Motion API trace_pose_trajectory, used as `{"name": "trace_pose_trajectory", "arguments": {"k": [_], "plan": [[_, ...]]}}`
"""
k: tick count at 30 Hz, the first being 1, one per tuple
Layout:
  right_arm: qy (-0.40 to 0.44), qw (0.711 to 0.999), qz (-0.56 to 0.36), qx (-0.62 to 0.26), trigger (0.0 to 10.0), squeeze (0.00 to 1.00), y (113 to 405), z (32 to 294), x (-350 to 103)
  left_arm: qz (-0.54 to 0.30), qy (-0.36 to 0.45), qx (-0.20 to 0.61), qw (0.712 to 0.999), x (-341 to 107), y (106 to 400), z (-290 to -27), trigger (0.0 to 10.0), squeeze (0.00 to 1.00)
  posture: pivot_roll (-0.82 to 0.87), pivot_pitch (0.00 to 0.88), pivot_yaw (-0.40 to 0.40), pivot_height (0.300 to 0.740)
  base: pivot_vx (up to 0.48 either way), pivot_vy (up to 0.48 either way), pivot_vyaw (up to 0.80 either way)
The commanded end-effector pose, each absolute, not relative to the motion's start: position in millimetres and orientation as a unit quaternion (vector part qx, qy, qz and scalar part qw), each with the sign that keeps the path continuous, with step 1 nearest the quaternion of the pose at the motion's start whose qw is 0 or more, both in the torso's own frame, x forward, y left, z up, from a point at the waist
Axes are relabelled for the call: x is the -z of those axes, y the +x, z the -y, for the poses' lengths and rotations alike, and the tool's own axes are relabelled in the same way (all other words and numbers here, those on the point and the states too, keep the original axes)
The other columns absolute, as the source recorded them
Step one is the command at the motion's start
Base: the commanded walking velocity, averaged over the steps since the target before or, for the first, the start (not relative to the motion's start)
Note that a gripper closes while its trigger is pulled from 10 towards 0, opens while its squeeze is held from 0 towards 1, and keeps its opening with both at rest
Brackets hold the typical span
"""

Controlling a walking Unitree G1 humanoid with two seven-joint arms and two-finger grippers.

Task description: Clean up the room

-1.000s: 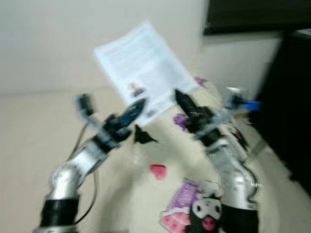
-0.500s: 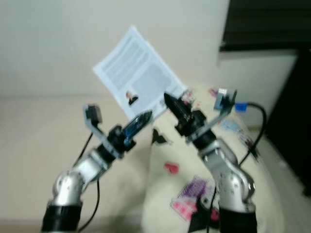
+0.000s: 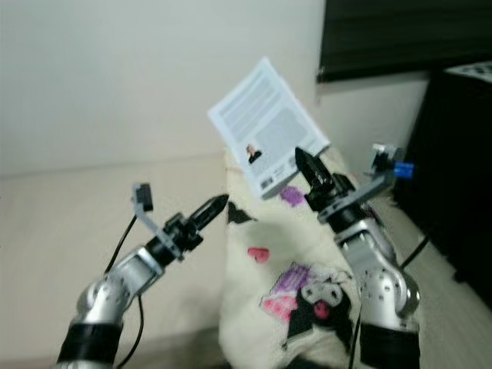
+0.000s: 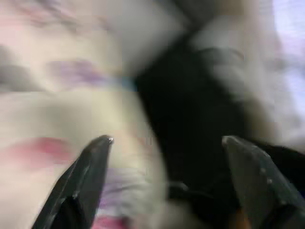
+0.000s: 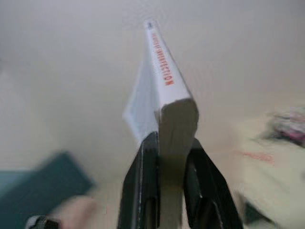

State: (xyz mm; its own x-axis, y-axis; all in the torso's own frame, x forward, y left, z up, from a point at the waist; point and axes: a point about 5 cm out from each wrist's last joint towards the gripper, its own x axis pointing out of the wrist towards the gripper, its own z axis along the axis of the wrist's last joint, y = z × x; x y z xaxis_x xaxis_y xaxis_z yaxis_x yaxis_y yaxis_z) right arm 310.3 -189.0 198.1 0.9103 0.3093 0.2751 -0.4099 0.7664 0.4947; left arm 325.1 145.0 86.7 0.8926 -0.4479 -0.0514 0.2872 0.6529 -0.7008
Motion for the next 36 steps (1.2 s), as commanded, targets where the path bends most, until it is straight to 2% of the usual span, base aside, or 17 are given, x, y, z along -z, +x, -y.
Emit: {"name": "trace_pose_trajectory", "arguments": {"k": [1, 3, 4, 5, 8, 9, 12, 15, 16, 18, 20, 24, 26, 28, 29, 31, 36], "plan": [[0.236, 0.964, 0.036, -0.117, 0.0, 0.0, 312, 211, -169, -0.172, -0.301, 0.065, 0.936, -45, 313, -183, 10.0, 0.0, -0.04, 0.0, 0.014, 0.74, 0.0, 0.0, 0.0], [0.213, 0.972, 0.01, -0.1, 0.0, 0.0, 312, 217, -159, -0.187, -0.28, 0.042, 0.941, -37, 309, -189, 10.0, 0.0, -0.04, 0.0, 0.014, 0.74, 0.0, 0.0, 0.0], [0.189, 0.978, -0.011, -0.086, 10.0, 0.0, 310, 222, -148, -0.206, -0.264, 0.025, 0.942, -27, 303, -194, 10.0, 0.0, -0.04, 0.0, 0.014, 0.74, 0.0, 0.0, 0.0], [0.148, 0.986, -0.052, -0.061, 10.0, 0.0, 305, 232, -128, -0.242, -0.238, 0.003, 0.941, -10, 290, -200, 10.0, 0.0, -0.04, 0.0, 0.013, 0.74, 0.0, 0.0, 0.0], [0.122, 0.988, -0.077, -0.047, 10.0, 0.0, 300, 238, -116, -0.266, -0.222, -0.009, 0.938, 1, 281, -204, 10.0, 0.0, -0.04, 0.0, 0.013, 0.74, 0.0, 0.0, 0.0], [0.083, 0.989, -0.125, -0.011, 10.0, 0.0, 293, 250, -94, -0.298, -0.206, -0.03, 0.932, 16, 267, -209, 10.0, 0.0, -0.04, 0.0, 0.013, 0.74, 0.0, 0.0, 0.8], [0.065, 0.984, -0.167, 0.012, 10.0, 0.0, 284, 259, -72, -0.329, -0.195, -0.05, 0.923, 29, 253, -214, 10.0, 0.0, -0.05, 0.0, 0.014, 0.74, 0.0, 0.0, 0.8], [0.019, 0.963, -0.264, 0.05, 10.0, 0.0, 257, 273, -23, -0.396, -0.174, -0.086, 0.898, 55, 221, -218, 10.0, 0.0, -0.05, 0.0, 0.012, 0.74, 0.0, 0.0, 0.79], [0.019, 0.963, -0.264, 0.05, 10.0, 0.0, 257, 273, -23, -0.396, -0.174, -0.086, 0.898, 55, 221, -218, 10.0, 0.0, -0.05, 0.0, 0.012, 0.74, 0.0, 0.0, 0.79], [0.015, 0.942, -0.328, 0.072, 10.0, 0.0, 228, 277, 14, -0.446, -0.149, -0.113, 0.875, 72, 195, -219, 10.0, 0.0, -0.05, 0.0, 0.011, 0.74, 0.0, 0.0, 0.79], [0.017, 0.936, -0.342, 0.078, 10.0, 0.0, 218, 276, 23, -0.457, -0.143, -0.122, 0.869, 77, 188, -218, 10.0, 0.0, -0.06, 0.0, 0.011, 0.74, 0.0, 0.0, 0.79], [0.021, 0.94, -0.331, 0.08, 10.0, 0.0, 213, 273, 27, -0.461, -0.143, -0.124, 0.867, 80, 184, -216, 10.0, 0.0, -0.06, 0.0, 0.018, 0.74, 0.0, 0.0, 0.79], [0.018, 0.954, -0.289, 0.071, 10.0, 0.0, 223, 273, 15, -0.463, -0.136, -0.11, 0.869, 81, 182, -212, 10.0, 0.0, -0.07, 0.0, 0.02, 0.74, 0.0, 0.0, 0.79], [0.018, 0.954, -0.289, 0.071, 10.0, 0.0, 223, 273, 15, -0.463, -0.136, -0.11, 0.869, 81, 182, -212, 10.0, 0.0, -0.07, 0.0, 0.02, 0.74, 0.0, 0.0, 0.79], [-0.005, 0.966, -0.251, 0.055, 10.0, 0.0, 237, 273, 0, -0.468, -0.127, -0.102, 0.869, 82, 180, -212, 10.0, 0.0, -0.07, 0.0, 0.025, 0.74, 0.0, 0.0, 0.79], [-0.005, 0.966, -0.251, 0.055, 10.0, 0.0, 237, 273, 0, -0.468, -0.127, -0.102, 0.869, 82, 180, -212, 10.0, 0.0, -0.07, 0.0, 0.025, 0.74, 0.0, 0.0, 0.79], [-0.039, 0.987, -0.157, 0.013, 10.0, 0.0, 270, 267, -37, -0.466, -0.123, -0.09, 0.871, 82, 182, -210, 10.0, 0.0, -0.07, 0.0, 0.021, 0.74, 0.239, 0.0, 0.78]]}}
